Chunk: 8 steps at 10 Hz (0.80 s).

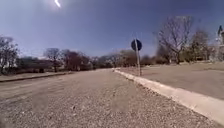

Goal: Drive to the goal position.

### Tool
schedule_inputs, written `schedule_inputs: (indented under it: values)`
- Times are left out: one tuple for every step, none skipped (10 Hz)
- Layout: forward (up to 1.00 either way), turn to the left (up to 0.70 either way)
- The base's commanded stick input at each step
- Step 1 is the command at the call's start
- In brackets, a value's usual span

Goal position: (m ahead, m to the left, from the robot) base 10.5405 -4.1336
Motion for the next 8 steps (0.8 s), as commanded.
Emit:
schedule_inputs:
  values:
    - [0.7,0.0]
    - [0.7,0.0]
    - [0.7,0.0]
    - [0.7,0.0]
    - [0.7,0.0]
    - [0.7,0.0]
    - [0.7,0.0]
    - [0.7,0.0]
